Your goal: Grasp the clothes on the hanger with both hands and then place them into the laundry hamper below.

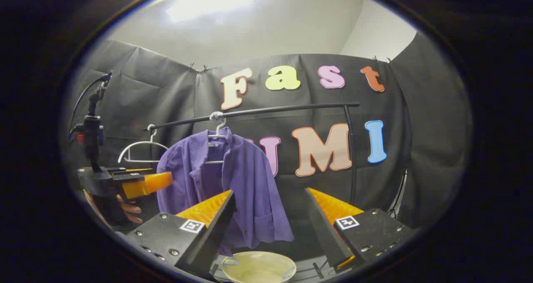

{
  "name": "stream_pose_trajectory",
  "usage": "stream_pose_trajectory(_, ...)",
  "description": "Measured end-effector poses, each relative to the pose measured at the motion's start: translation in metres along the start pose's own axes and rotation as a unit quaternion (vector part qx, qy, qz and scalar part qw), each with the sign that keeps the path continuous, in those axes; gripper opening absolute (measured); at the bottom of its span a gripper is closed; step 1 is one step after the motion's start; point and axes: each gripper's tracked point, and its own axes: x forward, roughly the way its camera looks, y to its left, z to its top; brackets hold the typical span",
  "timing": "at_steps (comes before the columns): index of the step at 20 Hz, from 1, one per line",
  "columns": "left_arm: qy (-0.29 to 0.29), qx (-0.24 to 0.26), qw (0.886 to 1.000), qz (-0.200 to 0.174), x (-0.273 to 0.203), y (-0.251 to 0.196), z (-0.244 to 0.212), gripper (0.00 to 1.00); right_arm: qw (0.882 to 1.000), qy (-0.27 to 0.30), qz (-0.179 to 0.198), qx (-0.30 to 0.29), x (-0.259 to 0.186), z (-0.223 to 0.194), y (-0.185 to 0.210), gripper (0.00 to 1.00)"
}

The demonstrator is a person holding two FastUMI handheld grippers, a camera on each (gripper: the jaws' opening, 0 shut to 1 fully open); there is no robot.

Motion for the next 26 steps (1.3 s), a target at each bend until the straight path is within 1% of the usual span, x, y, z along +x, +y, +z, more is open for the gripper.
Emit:
stream_pose_trajectory(1,-0.002,0.000,1.000,0.002,0.000,0.001,0.000,0.90,1.000,-0.001,-0.001,-0.001,0.000,-0.003,0.001,0.98)
stream_pose_trajectory(2,-0.003,0.003,1.000,0.007,0.002,0.005,0.000,0.94,1.000,-0.001,-0.002,0.000,0.004,-0.006,0.001,0.99)
stream_pose_trajectory(3,-0.007,0.008,1.000,0.011,0.003,0.008,0.001,0.90,1.000,0.002,-0.009,0.001,0.008,-0.010,-0.001,0.99)
stream_pose_trajectory(5,-0.012,0.011,1.000,0.016,0.006,0.011,0.001,0.90,1.000,0.008,-0.010,-0.002,0.024,-0.014,-0.001,0.98)
stream_pose_trajectory(6,-0.010,0.009,1.000,0.017,0.007,0.011,0.000,0.90,1.000,0.005,-0.007,-0.002,0.032,-0.014,0.000,0.96)
stream_pose_trajectory(7,-0.008,0.006,1.000,0.017,0.009,0.012,-0.003,0.90,1.000,0.004,-0.001,-0.001,0.038,-0.015,0.001,0.98)
stream_pose_trajectory(8,-0.008,0.002,1.000,0.017,0.011,0.011,-0.004,0.90,1.000,0.002,0.005,0.000,0.046,-0.016,0.003,0.98)
stream_pose_trajectory(9,-0.008,0.003,1.000,0.017,0.014,0.008,-0.005,0.94,1.000,0.002,0.012,0.004,0.049,-0.020,0.004,0.98)
stream_pose_trajectory(10,-0.007,0.006,1.000,0.015,0.016,0.005,-0.005,0.90,1.000,0.000,0.022,0.008,0.055,-0.020,0.006,0.98)
stream_pose_trajectory(12,-0.009,0.009,1.000,0.009,0.021,-0.004,-0.008,0.90,0.999,0.000,0.043,0.015,0.066,-0.023,0.010,0.98)
stream_pose_trajectory(13,-0.007,0.011,1.000,0.006,0.025,-0.009,-0.011,0.94,0.999,0.002,0.050,0.016,0.070,-0.026,0.011,0.94)
stream_pose_trajectory(14,-0.004,0.013,1.000,0.000,0.027,-0.016,-0.013,0.92,0.998,0.004,0.057,0.016,0.075,-0.028,0.011,0.99)
stream_pose_trajectory(15,-0.004,0.017,1.000,-0.001,0.030,-0.021,-0.014,0.90,0.998,0.004,0.064,0.016,0.082,-0.029,0.013,0.99)
stream_pose_trajectory(16,-0.005,0.023,1.000,0.001,0.034,-0.024,-0.014,0.90,0.997,0.005,0.070,0.014,0.090,-0.031,0.014,0.98)
stream_pose_trajectory(17,-0.005,0.030,1.000,0.003,0.039,-0.027,-0.016,0.94,0.997,0.007,0.077,0.012,0.096,-0.032,0.016,0.98)
stream_pose_trajectory(18,-0.003,0.034,0.999,0.005,0.043,-0.030,-0.019,0.90,0.996,0.010,0.083,0.010,0.104,-0.034,0.018,0.98)
stream_pose_trajectory(19,-0.001,0.034,0.999,0.006,0.047,-0.032,-0.023,0.90,0.996,0.013,0.090,0.010,0.112,-0.036,0.021,0.98)
stream_pose_trajectory(21,0.006,0.029,0.999,0.014,0.056,-0.033,-0.032,0.91,0.994,0.016,0.109,0.008,0.129,-0.042,0.032,1.00)
stream_pose_trajectory(22,0.002,0.033,0.999,0.028,0.062,-0.029,-0.033,0.92,0.993,0.022,0.115,0.004,0.136,-0.048,0.038,0.98)
stream_pose_trajectory(24,-0.016,0.052,0.997,0.055,0.073,-0.019,-0.029,0.95,0.991,0.033,0.128,0.003,0.152,-0.055,0.047,0.99)
stream_pose_trajectory(26,-0.017,0.057,0.996,0.071,0.084,-0.014,-0.037,0.94,0.989,0.040,0.145,0.006,0.169,-0.060,0.057,0.98)
